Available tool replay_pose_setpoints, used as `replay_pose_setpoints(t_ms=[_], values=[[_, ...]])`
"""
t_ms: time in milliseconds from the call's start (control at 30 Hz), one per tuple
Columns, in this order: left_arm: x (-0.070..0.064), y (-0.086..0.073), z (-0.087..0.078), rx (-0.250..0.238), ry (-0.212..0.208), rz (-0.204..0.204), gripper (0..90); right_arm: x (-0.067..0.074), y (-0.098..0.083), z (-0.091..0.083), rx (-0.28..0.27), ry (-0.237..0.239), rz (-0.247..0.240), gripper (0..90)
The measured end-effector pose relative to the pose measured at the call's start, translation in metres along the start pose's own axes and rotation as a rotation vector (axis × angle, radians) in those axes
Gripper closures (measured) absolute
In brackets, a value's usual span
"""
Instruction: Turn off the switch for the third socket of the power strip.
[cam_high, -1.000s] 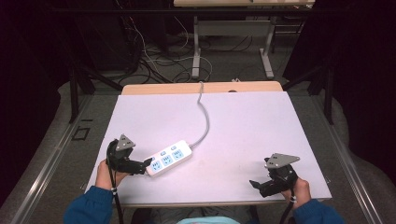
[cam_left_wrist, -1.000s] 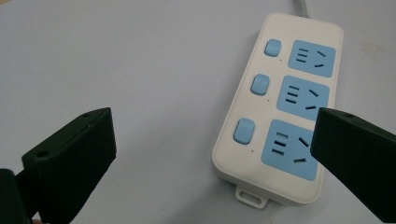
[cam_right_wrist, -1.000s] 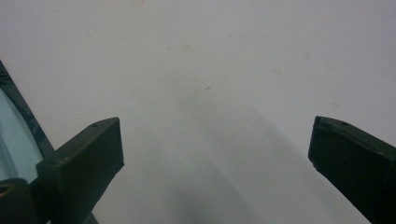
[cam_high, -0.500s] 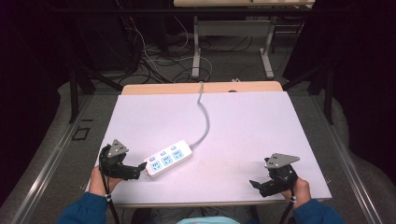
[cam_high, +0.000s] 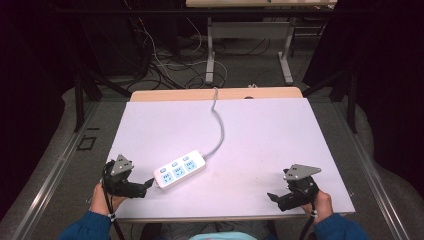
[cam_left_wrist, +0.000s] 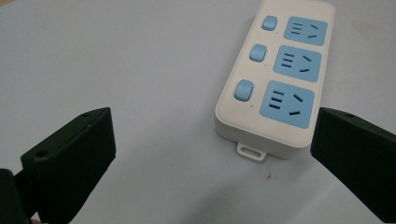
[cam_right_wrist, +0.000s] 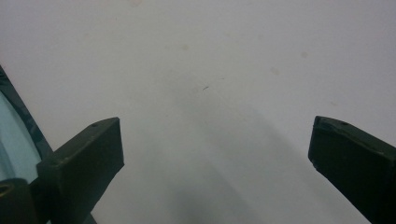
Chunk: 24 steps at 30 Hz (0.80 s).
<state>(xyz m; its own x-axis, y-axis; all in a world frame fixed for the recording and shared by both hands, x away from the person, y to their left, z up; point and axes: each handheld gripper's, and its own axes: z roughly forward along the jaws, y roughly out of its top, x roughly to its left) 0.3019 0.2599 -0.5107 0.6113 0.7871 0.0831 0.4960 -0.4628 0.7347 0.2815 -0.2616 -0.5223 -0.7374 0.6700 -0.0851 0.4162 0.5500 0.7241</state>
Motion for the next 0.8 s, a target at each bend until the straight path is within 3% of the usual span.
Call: replay_pose_setpoints(t_ms=[800], values=[[0.003, -0.020, -0.007, -0.030, 0.011, 0.010, 0.1, 0.000, 0.000, 0.000, 0.000, 0.000, 0.001, 2.8]])
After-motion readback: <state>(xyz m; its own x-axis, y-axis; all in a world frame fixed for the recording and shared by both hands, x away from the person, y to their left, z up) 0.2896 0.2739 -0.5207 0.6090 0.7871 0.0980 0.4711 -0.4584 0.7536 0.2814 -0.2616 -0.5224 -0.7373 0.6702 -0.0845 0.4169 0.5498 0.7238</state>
